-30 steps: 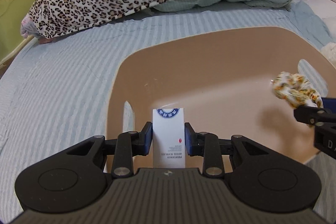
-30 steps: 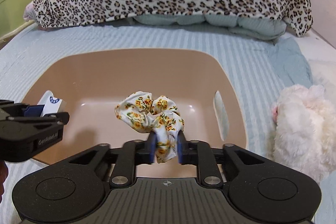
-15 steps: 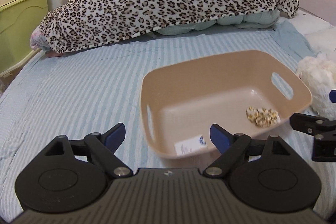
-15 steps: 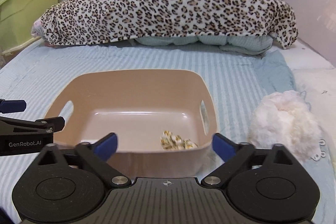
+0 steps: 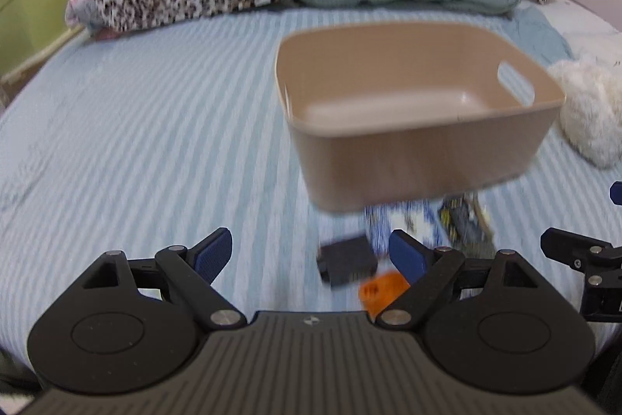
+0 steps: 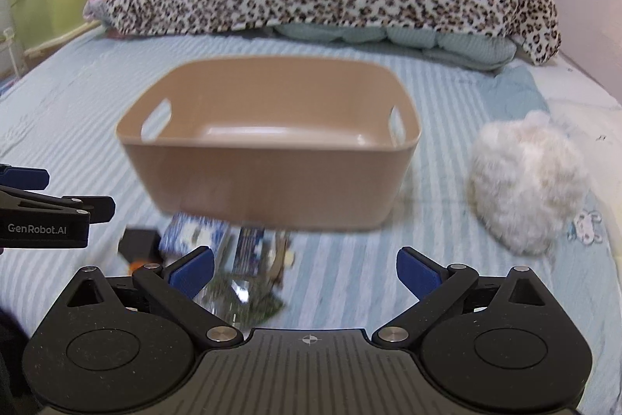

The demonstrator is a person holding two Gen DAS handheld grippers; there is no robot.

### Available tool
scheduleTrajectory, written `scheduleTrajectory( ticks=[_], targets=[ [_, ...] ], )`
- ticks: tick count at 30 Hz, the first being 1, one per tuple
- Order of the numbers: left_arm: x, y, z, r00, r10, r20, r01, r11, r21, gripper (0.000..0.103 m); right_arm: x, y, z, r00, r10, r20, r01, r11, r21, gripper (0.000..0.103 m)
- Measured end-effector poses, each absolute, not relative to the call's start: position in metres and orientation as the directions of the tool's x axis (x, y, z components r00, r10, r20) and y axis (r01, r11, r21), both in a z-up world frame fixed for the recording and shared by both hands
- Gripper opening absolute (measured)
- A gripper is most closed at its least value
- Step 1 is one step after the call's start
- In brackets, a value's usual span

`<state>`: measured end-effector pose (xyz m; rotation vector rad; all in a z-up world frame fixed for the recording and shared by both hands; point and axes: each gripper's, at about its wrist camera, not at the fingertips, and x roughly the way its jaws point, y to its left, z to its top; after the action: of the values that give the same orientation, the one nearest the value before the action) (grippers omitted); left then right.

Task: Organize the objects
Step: 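Grasp the orange cloth with the left tool while the right tool grasps the herb bag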

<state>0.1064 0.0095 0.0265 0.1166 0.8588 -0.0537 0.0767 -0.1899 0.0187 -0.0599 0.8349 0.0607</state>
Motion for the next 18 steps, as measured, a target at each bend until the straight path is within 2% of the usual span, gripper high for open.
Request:
scheduleTrajectory(
  ticks=[7,18],
  targets=[
    [0.099,0.012,-0.007,0.591,-0.024,-0.807,0.092,0.995,0.038,0.088,0.077,-0.191,-0.015,0.612,0.056,-0.789,-0.078,0.997,0.011,0.102],
    [0.112,0.003,-0.034,0.558,-0.052,-0.828,0.093,0.996,0.0,0.088,0.092,-0.188,-0.051,0.547,0.13,-0.827,-0.13,0.989,0.07,0.102]
  ],
)
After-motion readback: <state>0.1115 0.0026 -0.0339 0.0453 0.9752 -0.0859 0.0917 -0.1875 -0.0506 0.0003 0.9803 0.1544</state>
